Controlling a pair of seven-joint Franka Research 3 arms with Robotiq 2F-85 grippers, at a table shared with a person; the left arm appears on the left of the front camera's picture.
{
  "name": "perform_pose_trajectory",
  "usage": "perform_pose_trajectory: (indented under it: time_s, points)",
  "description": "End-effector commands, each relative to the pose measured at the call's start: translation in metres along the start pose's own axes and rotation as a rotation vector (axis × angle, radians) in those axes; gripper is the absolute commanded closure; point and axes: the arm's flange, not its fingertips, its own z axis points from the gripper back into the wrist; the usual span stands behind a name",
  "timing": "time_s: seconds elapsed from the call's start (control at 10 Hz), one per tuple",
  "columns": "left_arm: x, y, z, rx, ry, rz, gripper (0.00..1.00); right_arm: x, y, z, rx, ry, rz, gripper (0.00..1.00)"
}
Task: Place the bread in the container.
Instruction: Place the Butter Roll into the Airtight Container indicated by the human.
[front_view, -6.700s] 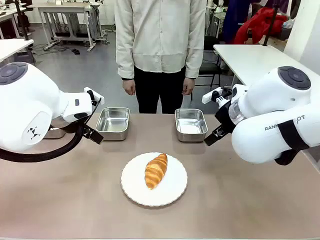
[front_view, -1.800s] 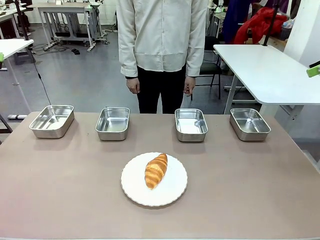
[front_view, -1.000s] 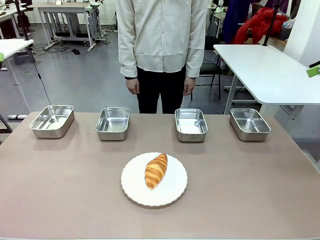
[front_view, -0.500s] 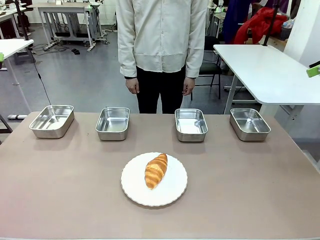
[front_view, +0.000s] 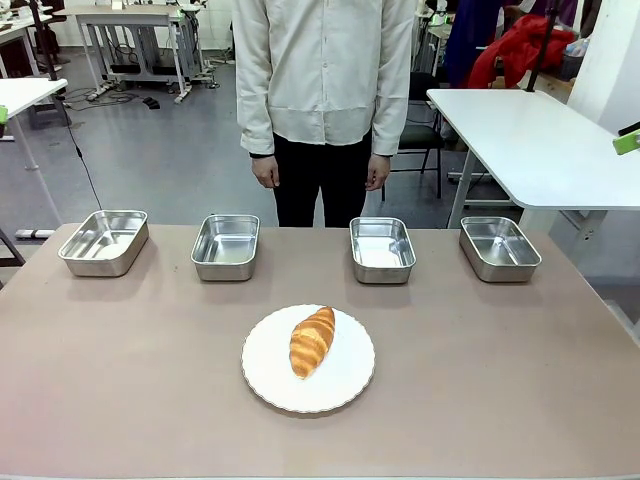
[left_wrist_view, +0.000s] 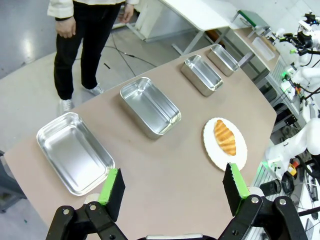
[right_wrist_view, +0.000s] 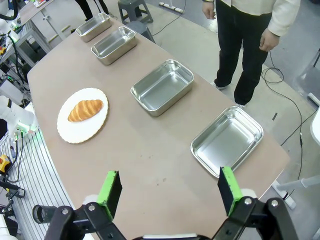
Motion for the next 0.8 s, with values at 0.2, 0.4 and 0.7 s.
perform_pose_trajectory:
  time_s: [0.2, 0.4, 0.7]
  points:
    - [-0.0001, -0.0016, 0.0007, -0.008, 0.000, -0.001, 0.00, 0.0007, -0.0004, 0.0003, 0.010, -0.019, 0.009, 0.00]
    - [-0.0001, -0.0016, 0.0007, -0.008, 0.000, -0.001, 0.00, 0.0007, -0.0004, 0.0003, 0.010, -0.019, 0.009, 0.00]
    - [-0.0001, -0.0016, 0.0007, -0.008, 0.000, -0.001, 0.00, 0.0007, -0.0004, 0.0003, 0.010, -0.019, 0.009, 0.00]
